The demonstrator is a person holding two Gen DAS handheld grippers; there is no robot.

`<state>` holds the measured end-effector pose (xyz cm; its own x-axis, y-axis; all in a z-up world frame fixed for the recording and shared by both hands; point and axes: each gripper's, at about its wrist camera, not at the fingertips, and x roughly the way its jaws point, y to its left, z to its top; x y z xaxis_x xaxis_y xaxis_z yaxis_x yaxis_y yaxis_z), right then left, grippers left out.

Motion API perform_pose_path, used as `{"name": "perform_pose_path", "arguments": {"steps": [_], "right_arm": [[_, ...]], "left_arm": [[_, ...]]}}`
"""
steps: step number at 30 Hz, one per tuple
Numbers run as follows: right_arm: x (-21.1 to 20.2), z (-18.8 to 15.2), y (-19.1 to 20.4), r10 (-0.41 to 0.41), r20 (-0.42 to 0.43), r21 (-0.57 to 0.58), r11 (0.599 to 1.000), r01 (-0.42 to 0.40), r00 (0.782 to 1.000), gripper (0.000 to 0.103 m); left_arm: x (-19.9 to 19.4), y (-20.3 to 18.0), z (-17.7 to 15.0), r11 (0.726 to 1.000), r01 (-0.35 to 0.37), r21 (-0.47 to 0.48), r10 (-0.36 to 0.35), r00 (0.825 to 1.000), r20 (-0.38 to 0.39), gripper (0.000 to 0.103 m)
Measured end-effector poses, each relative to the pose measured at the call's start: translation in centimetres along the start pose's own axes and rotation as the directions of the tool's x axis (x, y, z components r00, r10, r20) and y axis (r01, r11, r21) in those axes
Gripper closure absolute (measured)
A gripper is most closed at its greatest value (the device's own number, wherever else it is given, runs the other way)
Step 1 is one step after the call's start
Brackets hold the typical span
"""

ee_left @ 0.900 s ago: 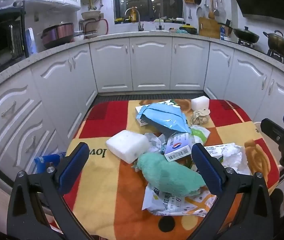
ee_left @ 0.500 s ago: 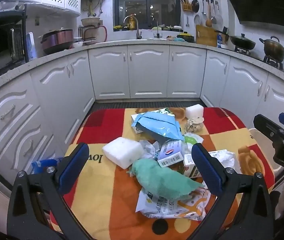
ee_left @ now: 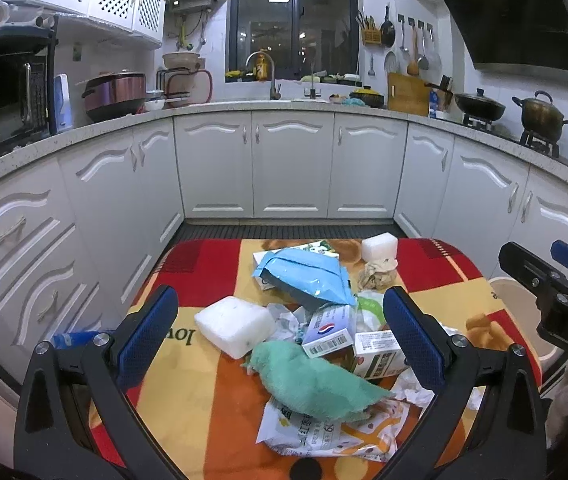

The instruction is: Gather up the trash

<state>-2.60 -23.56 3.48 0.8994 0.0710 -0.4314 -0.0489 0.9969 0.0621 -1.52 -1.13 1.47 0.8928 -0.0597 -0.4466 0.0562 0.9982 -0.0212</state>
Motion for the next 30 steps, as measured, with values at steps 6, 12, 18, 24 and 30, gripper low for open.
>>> {"name": "perform_pose_path", "arguments": {"steps": [6,12,18,24,30], "right_arm": [[-0.06,-0.02,0.07,0.007,0.008,-0.004,1.0,-0.007,1.0,0.0],[-0.12,-0.01,0.09,0.001,0.013,0.001,1.0,-0.001,1.0,0.0],[-0.05,-0.06,0.15,-0.003,0.014,-0.001,1.0,0.003,1.0,0.0],[0.1,0.09,-0.02,-0.011,0.016,0.003,1.0,0.011,1.0,0.0],[0.4,0.12,-0.24,-0.01,0.015,0.008,1.0,0.01,1.0,0.0]], "left_arm": [[-0.25,0.05,0.26,1.0,-0.008,-0.007,0.008,1.0,0.018,0.001],[-0.17,-0.01,0.37,1.0,-0.013,0.0,0.013,1.0,0.019,0.001],[-0.08,-0.08,0.33,1.0,-0.018,0.004,0.018,1.0,0.02,0.001],[0.32,-0.42,0.39,0.999,-0.031,0.017,0.031,0.999,0.019,0.001],[0.6,-0.56,0.46,0.999,-0.033,0.014,0.033,0.999,0.016,0.001]]}}
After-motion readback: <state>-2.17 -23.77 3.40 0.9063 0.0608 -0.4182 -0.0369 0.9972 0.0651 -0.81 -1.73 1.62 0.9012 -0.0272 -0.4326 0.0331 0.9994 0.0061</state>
